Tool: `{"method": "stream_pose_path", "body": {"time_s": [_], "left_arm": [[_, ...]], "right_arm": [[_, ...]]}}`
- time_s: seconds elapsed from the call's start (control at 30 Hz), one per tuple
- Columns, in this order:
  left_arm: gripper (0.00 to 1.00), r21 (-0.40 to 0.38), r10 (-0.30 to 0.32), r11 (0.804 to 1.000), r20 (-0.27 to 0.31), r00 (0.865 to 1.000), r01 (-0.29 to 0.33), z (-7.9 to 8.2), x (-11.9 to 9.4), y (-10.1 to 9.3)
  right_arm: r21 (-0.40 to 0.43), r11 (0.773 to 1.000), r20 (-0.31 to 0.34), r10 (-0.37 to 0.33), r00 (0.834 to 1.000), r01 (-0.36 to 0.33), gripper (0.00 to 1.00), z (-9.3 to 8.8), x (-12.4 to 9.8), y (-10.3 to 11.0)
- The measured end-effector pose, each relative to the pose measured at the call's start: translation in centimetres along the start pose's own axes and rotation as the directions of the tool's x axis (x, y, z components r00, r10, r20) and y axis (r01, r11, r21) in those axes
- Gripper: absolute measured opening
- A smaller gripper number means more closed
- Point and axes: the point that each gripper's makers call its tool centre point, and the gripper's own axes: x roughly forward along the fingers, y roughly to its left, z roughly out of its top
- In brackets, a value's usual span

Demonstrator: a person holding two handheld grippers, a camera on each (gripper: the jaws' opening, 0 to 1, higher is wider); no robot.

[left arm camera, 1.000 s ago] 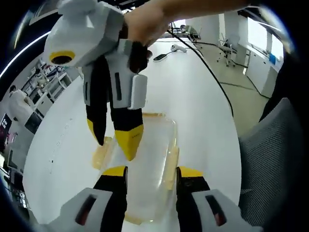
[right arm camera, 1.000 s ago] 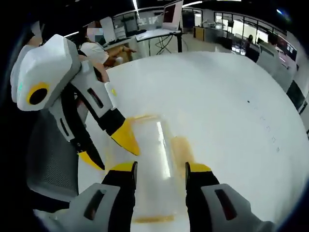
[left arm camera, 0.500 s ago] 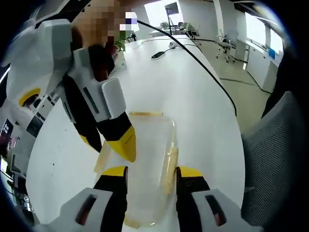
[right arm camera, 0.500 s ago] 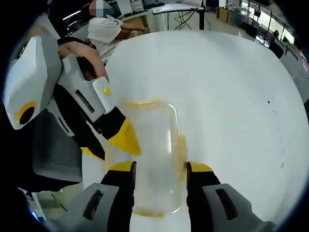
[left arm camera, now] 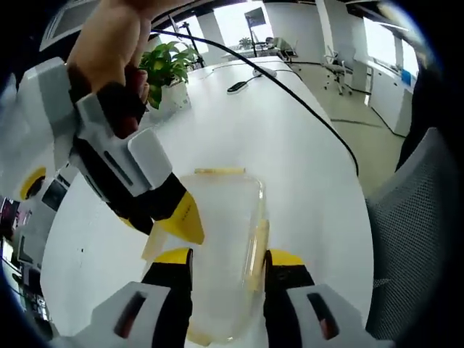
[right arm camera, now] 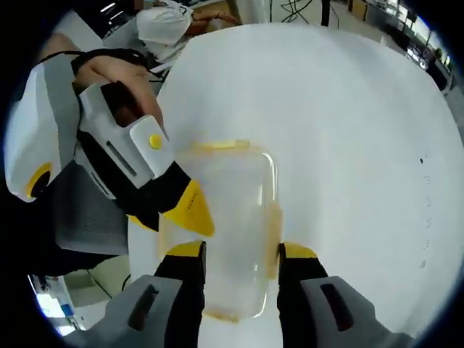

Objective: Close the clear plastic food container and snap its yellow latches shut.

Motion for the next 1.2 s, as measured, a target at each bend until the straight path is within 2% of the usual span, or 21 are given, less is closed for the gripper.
{"method": "stream_pose_path", "body": {"time_s": [0.13, 0.3, 0.33, 0.37, 0.43, 0.47, 0.53, 0.63, 1.2], "left_arm": [[0.32, 0.004, 0.011, 1.000, 0.003, 1.000, -0.011, -0.05, 0.06, -0.04], [0.32, 0.001, 0.005, 1.000, 0.010, 1.000, -0.005, -0.05, 0.05, -0.01], [0.31, 0.001, -0.001, 1.000, 0.009, 1.000, 0.001, -0.05, 0.13, -0.04], [0.31, -0.003, -0.001, 1.000, 0.008, 1.000, 0.001, -0.05, 0.18, 0.00], [0.30, 0.007, -0.002, 1.000, 0.009, 1.000, 0.002, 0.01, 0.20, -0.07], [0.29, 0.015, 0.016, 1.000, 0.008, 1.000, -0.016, 0.01, 0.36, 0.05], [0.28, -0.001, 0.004, 1.000, 0.010, 1.000, -0.004, -0.47, 0.26, 0.07], [0.29, 0.010, 0.001, 1.000, 0.024, 1.000, -0.002, -0.23, 0.01, 0.03], [0.31, 0.015, 0.040, 0.999, 0.017, 0.999, -0.040, 0.00, 0.18, -0.07]], "right_arm": [[-0.014, 1.000, -0.039, -0.003, 0.999, 0.002, 0.35, 0.06, 0.13, -0.06], [-0.011, 1.000, -0.037, 0.016, 0.999, -0.017, 0.35, -0.04, 0.15, -0.08], [0.013, 1.000, -0.079, 0.025, 0.997, -0.024, 0.33, -0.88, -0.10, 0.13], [-0.008, 1.000, -0.042, 0.018, 0.999, -0.018, 0.33, -0.24, 0.14, -0.03], [-0.007, 1.000, -0.033, 0.018, 0.999, -0.018, 0.33, -0.11, 0.21, 0.00], [-0.008, 1.000, -0.033, 0.017, 0.999, -0.018, 0.34, -0.13, 0.22, 0.00], [-0.003, 1.000, -0.039, 0.018, 0.999, -0.019, 0.34, -0.20, 0.30, 0.05], [0.001, 1.000, -0.046, 0.018, 0.999, -0.018, 0.35, -0.08, 0.38, 0.00], [0.008, 1.000, -0.066, 0.022, 0.998, -0.022, 0.37, 0.04, 0.35, 0.09]]}}
